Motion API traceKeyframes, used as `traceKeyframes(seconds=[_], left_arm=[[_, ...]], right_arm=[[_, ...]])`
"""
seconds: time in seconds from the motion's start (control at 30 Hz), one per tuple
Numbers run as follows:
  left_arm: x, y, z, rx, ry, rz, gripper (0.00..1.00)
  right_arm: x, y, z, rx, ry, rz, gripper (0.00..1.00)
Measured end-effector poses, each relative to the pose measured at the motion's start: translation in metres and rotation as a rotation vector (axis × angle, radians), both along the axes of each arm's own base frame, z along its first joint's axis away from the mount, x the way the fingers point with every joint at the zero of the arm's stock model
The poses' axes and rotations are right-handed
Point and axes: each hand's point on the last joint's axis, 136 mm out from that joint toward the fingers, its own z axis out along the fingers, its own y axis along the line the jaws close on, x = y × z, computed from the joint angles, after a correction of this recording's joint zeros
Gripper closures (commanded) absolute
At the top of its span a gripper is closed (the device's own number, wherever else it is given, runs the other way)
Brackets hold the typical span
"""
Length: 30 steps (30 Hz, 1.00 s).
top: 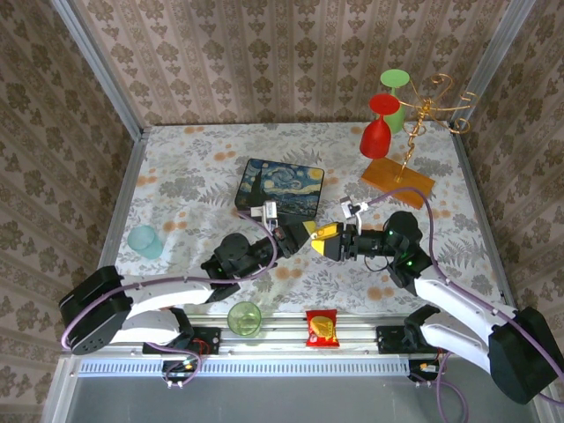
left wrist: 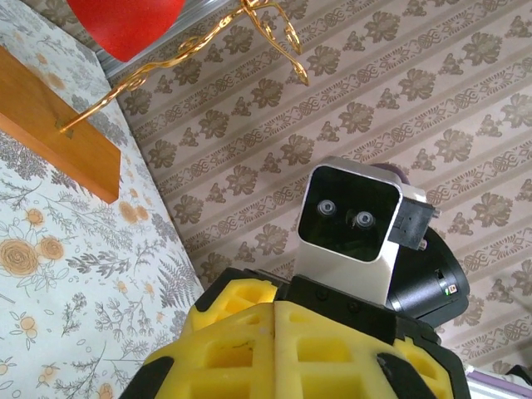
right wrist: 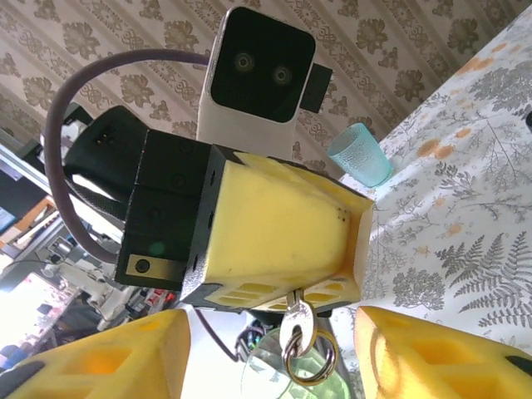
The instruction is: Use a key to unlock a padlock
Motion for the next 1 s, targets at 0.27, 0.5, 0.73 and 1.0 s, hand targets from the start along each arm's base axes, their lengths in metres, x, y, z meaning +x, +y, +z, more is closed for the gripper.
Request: traceKeyframes(seconds=[0.27,0.5,0.73,1.0], left_arm=[[0.002,-0.001,-0.002,-0.024,0.01,-0.004,1.0],[0.002,0.0,-0.001,-0.069,0.026,-0.007,1.0],[0.007,-0.004,-0.006,-0.121,0.053,-0.003,0.7],[0.016,0.019,-0.045,0.019,0.115,0.106,0.0]], right_arm=[[0.003,0.001,0.0,0.004,0.004,-0.002,0.72],[0.006,0.001,0.0,0.006,0.005,-0.022,0.96],[0.011,-0.002,-0.004,0.001,0.009,-0.051,1.0],[0.009,-0.005,-0.013,-0.052,-0.002,-0.087,1.0]])
